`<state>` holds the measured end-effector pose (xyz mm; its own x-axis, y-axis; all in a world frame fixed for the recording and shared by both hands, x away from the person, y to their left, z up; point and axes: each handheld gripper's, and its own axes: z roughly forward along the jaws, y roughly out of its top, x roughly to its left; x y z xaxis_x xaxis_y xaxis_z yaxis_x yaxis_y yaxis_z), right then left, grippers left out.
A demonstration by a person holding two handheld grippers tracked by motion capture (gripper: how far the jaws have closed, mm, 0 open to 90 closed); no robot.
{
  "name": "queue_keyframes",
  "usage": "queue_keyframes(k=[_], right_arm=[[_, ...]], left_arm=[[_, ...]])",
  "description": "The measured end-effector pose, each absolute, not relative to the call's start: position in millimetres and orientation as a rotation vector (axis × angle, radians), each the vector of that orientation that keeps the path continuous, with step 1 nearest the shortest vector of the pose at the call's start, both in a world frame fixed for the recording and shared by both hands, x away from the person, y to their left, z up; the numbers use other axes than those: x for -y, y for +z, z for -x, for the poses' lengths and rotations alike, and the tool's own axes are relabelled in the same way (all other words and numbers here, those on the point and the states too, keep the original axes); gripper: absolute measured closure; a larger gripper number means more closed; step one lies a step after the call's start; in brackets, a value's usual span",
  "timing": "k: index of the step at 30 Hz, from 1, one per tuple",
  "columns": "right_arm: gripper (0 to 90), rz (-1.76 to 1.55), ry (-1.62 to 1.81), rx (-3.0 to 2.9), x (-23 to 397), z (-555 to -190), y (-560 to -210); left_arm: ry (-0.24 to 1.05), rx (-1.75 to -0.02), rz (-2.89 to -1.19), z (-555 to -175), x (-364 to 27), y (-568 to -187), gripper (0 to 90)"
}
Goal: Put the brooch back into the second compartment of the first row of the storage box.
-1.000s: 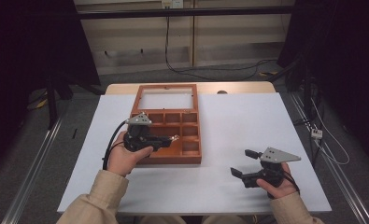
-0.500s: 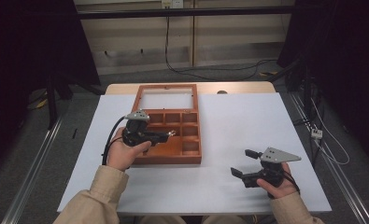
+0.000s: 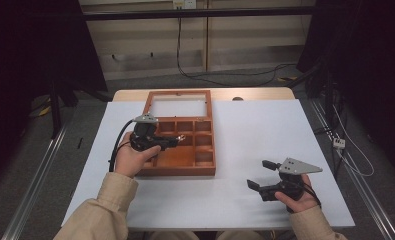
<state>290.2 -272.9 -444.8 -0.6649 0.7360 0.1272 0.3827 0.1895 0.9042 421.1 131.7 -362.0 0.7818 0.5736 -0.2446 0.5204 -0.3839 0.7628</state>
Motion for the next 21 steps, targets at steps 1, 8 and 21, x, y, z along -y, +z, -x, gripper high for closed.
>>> queue_keyframes(k=[1, 8, 21], right_arm=[[8.4, -1.056, 1.467, -2.136, 273, -290, -445], [8.4, -1.055, 1.469, -2.134, 274, -290, -445], [8.4, -1.055, 1.471, -2.138, 273, -290, -445]], left_arm=[[0.080, -0.818, -2.052, -422, -132, -363, 80.0], [0.090, -0.854, -2.053, -432, -136, -368, 80.0], [0.088, -0.889, -2.044, -443, -139, -371, 80.0]])
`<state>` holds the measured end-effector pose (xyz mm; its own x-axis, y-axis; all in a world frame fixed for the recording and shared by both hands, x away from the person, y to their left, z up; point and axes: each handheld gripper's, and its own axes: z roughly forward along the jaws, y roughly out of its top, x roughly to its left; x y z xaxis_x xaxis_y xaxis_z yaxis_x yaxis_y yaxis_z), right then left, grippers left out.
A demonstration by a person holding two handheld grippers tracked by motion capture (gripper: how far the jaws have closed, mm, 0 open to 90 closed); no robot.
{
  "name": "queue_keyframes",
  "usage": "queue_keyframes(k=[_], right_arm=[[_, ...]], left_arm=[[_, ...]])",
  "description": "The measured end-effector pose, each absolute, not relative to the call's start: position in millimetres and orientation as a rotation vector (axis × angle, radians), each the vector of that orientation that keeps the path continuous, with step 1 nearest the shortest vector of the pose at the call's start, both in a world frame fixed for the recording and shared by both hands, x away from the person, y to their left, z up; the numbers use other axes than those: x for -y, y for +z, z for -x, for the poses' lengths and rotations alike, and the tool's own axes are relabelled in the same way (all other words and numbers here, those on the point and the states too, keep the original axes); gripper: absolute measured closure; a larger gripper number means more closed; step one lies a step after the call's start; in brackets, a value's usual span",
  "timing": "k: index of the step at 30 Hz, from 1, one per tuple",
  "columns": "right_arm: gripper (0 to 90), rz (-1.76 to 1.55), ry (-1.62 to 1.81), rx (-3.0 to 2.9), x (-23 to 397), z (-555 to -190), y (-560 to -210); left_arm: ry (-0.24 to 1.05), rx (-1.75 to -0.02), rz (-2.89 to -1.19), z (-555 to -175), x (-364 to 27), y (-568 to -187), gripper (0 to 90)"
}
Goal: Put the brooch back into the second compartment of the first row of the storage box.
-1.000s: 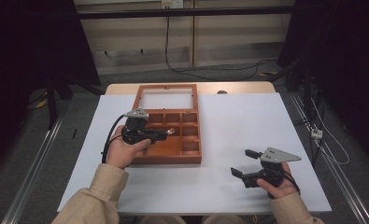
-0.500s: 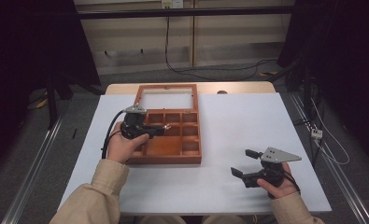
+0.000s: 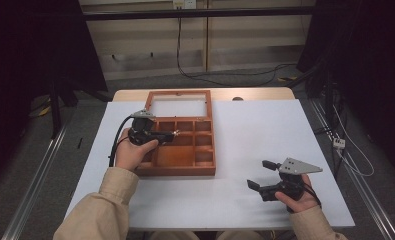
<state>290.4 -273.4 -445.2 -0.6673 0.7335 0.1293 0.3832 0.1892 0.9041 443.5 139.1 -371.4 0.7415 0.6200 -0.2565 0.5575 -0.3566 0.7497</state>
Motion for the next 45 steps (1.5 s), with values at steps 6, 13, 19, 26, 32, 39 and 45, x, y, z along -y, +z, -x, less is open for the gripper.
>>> queue_keyframes(k=[6, 13, 19, 26, 32, 39, 45], right_arm=[[8.4, -1.052, 1.472, -2.139, 273, -290, -445], [8.4, -1.051, 1.475, -2.138, 274, -290, -444], [8.4, -1.051, 1.476, -2.141, 273, -290, -445], [8.4, -1.050, 1.475, -2.142, 273, -290, -445], [8.4, -1.048, 1.475, -2.140, 273, -290, -444], [8.4, -1.049, 1.473, -2.143, 273, -290, -445], [8.5, -1.048, 1.476, -2.141, 274, -291, -445]], left_arm=[[0.101, -0.891, -2.044, -448, -136, -367, 80.0], [0.114, -0.896, -2.052, -452, -135, -366, 80.0], [0.120, -0.907, -2.054, -457, -135, -365, 80.0], [0.145, -0.918, -2.056, -462, -136, -365, 80.0], [0.149, -0.929, -2.055, -466, -135, -368, 80.0], [0.156, -0.939, -2.047, -470, -137, -369, 80.0], [0.164, -0.963, -2.033, -474, -140, -370, 80.0]])
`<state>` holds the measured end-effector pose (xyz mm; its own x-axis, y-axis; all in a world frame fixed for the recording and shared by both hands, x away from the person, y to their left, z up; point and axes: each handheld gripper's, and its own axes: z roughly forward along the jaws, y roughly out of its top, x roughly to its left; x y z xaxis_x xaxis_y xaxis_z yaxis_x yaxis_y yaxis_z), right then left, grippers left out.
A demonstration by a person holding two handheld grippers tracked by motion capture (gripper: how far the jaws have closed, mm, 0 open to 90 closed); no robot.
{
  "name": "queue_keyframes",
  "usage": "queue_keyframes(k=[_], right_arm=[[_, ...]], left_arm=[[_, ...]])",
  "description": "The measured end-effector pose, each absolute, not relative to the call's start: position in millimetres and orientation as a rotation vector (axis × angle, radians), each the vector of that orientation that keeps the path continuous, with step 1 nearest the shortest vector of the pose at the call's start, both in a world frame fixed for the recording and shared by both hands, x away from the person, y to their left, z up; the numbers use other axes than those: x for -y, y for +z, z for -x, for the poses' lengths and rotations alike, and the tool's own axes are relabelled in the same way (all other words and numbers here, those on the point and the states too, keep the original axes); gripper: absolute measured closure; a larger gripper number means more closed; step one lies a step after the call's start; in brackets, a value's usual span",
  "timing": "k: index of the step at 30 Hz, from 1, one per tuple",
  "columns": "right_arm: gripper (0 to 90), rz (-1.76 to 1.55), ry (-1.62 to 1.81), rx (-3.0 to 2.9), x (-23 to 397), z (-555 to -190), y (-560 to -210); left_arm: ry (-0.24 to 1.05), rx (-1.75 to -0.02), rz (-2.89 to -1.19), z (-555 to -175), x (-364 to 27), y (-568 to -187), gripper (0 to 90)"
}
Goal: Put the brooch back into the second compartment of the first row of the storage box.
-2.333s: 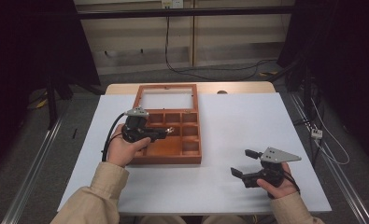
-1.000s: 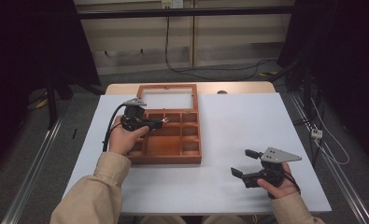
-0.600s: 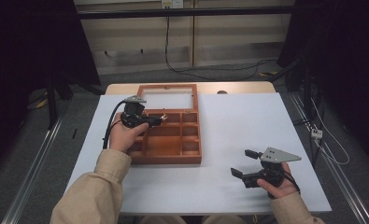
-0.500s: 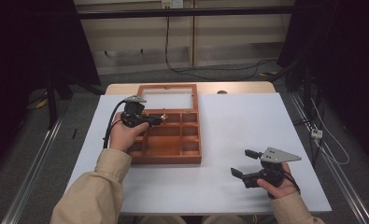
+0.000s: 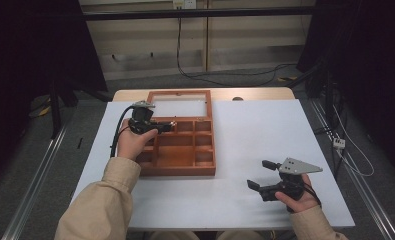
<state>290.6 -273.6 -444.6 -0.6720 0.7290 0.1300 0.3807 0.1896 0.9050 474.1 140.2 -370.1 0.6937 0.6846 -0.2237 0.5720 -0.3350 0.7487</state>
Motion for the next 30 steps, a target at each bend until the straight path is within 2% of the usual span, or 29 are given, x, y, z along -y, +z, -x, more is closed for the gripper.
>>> queue_keyframes(k=[30], right_arm=[[8.9, -1.039, 1.480, -2.143, 274, -291, -444]], left_arm=[[0.188, -1.005, -2.041, -490, -143, -381, 80.0]])
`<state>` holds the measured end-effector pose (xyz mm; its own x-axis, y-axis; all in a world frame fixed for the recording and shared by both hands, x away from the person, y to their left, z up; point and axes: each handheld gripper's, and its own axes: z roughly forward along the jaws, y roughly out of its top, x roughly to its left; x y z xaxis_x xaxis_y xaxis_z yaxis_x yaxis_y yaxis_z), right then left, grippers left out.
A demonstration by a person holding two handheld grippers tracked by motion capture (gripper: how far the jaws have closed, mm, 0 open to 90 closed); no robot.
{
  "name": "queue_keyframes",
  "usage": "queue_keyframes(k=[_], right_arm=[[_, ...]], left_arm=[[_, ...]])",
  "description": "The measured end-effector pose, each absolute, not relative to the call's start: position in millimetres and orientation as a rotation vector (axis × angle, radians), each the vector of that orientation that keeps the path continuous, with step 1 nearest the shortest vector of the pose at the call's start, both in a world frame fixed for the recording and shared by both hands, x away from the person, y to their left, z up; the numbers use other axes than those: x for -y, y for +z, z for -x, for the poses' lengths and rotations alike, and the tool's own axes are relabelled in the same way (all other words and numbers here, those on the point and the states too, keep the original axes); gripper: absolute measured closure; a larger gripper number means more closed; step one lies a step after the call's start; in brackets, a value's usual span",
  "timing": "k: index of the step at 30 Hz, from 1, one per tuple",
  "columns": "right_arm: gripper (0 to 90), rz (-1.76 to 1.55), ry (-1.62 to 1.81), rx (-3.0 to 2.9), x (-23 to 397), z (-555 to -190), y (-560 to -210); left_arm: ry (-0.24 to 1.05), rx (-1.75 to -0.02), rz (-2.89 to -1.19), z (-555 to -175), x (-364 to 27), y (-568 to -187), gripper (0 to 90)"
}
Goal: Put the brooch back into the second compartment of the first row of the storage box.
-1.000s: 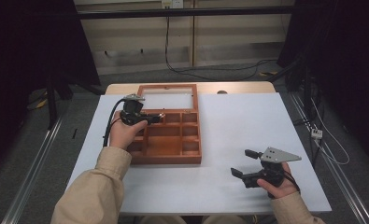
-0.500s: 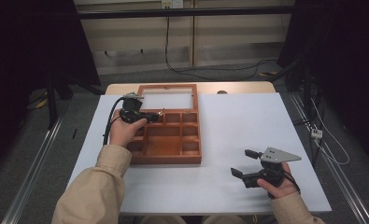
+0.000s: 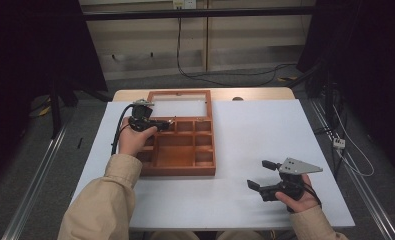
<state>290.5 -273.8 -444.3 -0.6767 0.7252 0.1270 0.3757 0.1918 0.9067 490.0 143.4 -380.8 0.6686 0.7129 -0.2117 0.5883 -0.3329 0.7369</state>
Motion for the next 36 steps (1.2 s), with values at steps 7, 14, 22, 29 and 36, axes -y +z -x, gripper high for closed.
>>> queue_keyframes(k=[7, 14, 22, 29, 36], right_arm=[[8.9, -1.041, 1.478, -2.143, 274, -290, -444], [8.9, -1.040, 1.479, -2.143, 274, -290, -444], [8.9, -1.044, 1.483, -2.141, 274, -291, -444], [8.9, -1.043, 1.485, -2.141, 275, -291, -444], [8.9, -1.041, 1.486, -2.139, 275, -291, -444]], left_arm=[[0.197, -1.029, -2.034, -494, -145, -384, 80.0], [0.212, -1.047, -2.038, -498, -144, -390, 80.0], [0.219, -1.057, -2.055, -502, -141, -396, 79.9], [0.228, -1.068, -2.061, -503, -139, -400, 79.9], [0.248, -1.080, -2.082, -506, -138, -404, 79.2]])
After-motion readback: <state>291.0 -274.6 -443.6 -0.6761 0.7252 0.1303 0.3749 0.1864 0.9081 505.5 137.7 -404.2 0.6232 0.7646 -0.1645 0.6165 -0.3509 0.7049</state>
